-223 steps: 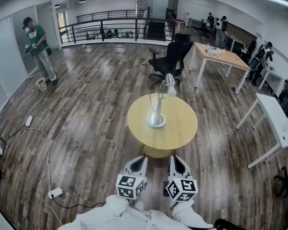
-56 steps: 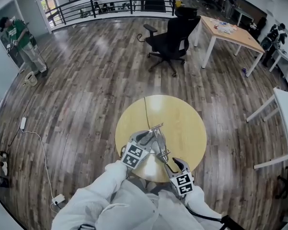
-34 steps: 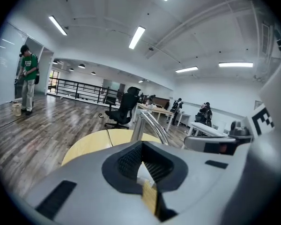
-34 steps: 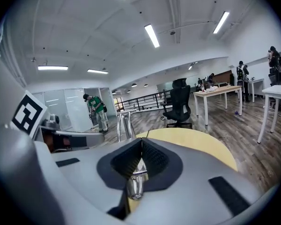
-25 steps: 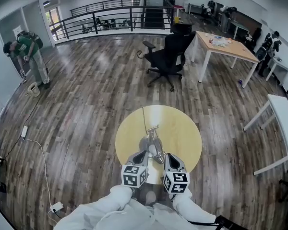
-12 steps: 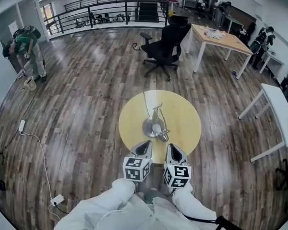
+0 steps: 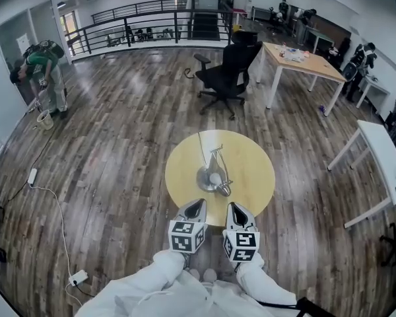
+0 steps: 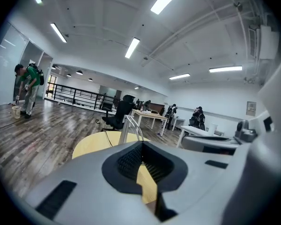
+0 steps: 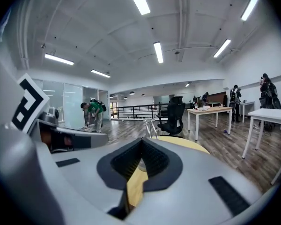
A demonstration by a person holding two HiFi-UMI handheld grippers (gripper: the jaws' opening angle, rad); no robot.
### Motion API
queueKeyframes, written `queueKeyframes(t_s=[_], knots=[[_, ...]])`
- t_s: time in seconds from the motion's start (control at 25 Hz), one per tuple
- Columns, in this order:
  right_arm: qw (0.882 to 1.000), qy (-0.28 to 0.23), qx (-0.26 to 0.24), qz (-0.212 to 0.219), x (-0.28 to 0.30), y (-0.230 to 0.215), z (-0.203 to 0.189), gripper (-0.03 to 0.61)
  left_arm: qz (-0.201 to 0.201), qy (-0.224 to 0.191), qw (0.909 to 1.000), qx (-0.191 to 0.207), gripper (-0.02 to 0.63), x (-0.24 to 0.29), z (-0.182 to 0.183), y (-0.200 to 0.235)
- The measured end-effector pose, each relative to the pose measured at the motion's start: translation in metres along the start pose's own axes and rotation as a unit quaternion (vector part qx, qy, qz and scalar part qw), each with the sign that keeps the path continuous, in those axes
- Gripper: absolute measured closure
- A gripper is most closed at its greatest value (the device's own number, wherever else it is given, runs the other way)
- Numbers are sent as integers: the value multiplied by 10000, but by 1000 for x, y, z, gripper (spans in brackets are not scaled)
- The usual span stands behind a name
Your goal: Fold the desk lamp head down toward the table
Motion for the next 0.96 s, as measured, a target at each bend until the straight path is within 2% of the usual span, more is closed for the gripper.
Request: queueKeyframes(t_s=[0.24, 0.4, 0.6, 0.96], knots=[[9999, -52, -95, 23, -7, 3, 2, 566, -4, 110, 9999, -80, 614, -5, -8, -3], [9999, 6, -133, 15, -7, 4, 0, 566, 19, 167, 9992, -364, 614, -9, -7, 0], [9999, 29, -127, 36, -11, 1, 2, 566, 54, 120, 9998, -130, 614, -11, -3, -4], [9999, -35, -143, 34, -19, 1, 7, 566, 11, 94, 9999, -114, 614, -15, -2, -11]])
Point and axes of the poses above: the fingertips, and each gripper's own axes: x forward along the fingers, y to its left, z out of its top, the point moved 5 cm from there along -x, backward along the fingers, and after that the axes turned 2 degrees about -z, right-handed, at the moved point
